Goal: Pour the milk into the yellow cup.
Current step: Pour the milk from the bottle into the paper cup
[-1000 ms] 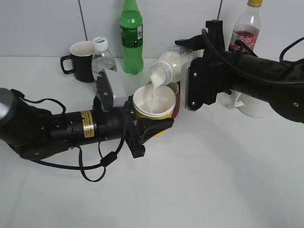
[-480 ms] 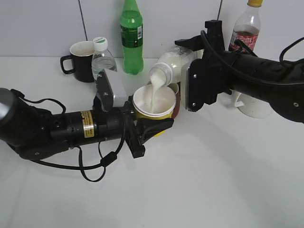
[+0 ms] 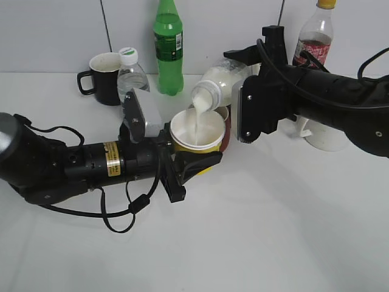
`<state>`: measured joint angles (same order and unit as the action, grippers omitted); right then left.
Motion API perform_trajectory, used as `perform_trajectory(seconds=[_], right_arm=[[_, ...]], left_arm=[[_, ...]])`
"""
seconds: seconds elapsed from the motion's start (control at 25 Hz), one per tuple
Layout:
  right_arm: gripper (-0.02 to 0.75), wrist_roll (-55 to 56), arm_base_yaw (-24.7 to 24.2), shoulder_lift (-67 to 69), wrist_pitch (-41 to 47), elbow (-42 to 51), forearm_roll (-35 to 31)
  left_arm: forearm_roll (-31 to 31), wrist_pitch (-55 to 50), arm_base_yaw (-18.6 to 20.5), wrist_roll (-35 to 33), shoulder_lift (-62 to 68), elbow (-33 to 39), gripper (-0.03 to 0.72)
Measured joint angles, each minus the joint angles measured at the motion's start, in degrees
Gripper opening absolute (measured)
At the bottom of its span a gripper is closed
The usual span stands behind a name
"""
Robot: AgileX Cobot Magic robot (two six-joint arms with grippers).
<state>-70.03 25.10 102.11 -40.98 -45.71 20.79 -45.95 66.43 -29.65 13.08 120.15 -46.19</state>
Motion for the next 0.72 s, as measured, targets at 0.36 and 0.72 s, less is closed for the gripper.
perform_trajectory(seconds=[0.36, 0.72], right_arm=[[0.485, 4.1, 0.0, 0.0, -0.02, 0.0, 0.0], [0.485, 16.53, 0.0, 0.0, -2.45, 0.0, -0.04]], left_arm=[[0.0, 0.74, 0.0, 0.02, 0.0, 0.0, 0.34], [1.37, 2.4, 0.0, 0.02, 0.0, 0.0, 0.337]])
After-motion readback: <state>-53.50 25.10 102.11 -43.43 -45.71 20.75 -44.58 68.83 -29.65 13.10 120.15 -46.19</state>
